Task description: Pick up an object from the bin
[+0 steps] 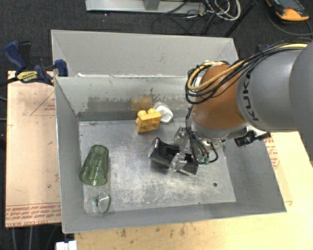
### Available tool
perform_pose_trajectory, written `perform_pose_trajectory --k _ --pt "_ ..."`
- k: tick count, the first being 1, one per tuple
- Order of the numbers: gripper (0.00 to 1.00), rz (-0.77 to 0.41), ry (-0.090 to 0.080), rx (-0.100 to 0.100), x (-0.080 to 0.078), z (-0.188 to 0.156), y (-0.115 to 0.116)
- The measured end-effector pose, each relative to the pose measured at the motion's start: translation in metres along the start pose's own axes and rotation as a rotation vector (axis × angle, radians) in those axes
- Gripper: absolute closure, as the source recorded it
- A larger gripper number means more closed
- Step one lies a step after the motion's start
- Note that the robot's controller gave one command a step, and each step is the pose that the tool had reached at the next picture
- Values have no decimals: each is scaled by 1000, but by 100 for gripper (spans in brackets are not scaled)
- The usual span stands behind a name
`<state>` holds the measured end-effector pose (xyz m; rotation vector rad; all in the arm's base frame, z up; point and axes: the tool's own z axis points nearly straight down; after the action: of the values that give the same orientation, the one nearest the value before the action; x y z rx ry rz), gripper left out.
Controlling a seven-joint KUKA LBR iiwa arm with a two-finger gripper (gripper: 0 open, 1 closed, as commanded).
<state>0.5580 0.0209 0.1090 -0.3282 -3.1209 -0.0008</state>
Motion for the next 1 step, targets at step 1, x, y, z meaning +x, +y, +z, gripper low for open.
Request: perform_pose_trajectory --k 1 --pt "100 0 0 0 0 -6 0"
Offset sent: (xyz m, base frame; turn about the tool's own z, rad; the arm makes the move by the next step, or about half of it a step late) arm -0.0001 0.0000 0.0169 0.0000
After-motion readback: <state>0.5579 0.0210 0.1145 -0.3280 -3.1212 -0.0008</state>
